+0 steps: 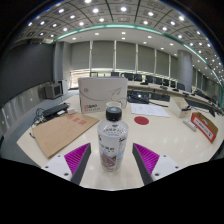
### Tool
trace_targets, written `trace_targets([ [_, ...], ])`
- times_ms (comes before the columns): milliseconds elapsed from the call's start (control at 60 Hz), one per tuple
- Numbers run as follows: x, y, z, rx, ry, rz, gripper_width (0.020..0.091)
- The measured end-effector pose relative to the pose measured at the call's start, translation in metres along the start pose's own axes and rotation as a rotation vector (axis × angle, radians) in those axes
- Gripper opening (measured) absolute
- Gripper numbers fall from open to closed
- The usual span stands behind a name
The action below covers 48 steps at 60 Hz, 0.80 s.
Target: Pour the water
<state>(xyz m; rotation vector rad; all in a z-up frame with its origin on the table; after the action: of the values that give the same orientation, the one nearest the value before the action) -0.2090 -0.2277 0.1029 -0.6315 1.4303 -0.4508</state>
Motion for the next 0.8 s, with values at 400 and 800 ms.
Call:
trace_targets([
  [400, -0.009, 0.061, -0.003, 0.003, 0.037, 0.057, 0.0469],
  [800, -0.104, 0.042, 0.079, 0.240, -0.063, 0.042, 0.0414],
])
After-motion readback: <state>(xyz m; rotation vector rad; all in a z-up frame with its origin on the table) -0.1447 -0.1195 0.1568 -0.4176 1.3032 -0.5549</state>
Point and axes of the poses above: the point between the fingertips, and its own axes, seen from behind it with the camera up: z to the right, x down, y forward, the way the camera looks, the point moved 4 cm from there along -y, backward, against the way the camera looks, and after that the axes turned 14 degrees about -z, right-handed, at the moved point
